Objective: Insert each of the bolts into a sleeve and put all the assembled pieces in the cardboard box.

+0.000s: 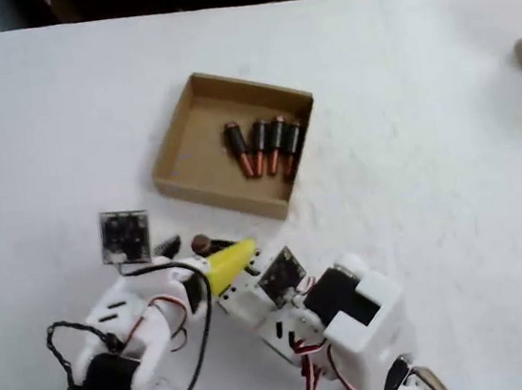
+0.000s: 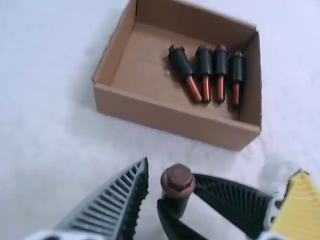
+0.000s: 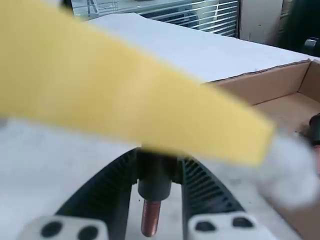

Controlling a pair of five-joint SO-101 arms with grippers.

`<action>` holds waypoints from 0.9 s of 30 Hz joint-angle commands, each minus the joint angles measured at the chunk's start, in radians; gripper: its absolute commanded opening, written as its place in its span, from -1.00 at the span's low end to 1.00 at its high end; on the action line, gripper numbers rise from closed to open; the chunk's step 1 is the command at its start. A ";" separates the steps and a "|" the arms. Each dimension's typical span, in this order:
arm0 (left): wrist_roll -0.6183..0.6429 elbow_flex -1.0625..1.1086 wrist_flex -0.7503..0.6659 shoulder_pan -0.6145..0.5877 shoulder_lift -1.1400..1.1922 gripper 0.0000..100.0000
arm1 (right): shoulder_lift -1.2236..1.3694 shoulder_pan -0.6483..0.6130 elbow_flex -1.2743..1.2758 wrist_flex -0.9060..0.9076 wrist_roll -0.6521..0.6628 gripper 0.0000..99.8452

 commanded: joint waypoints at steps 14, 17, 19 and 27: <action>0.092 -0.216 -0.006 -0.239 -0.008 -0.85 | -0.015 0.008 -0.025 -0.004 -0.008 -0.97; 0.018 -0.233 0.002 -0.275 -0.008 -0.89 | -0.015 0.008 -0.025 -0.005 -0.008 -0.97; 0.011 -0.235 0.020 -0.328 -0.008 -0.83 | -0.013 0.008 -0.025 -0.005 -0.008 -0.97; 0.006 -0.236 0.043 -0.473 -0.010 -0.83 | -0.015 0.008 -0.020 -0.007 -0.008 -0.97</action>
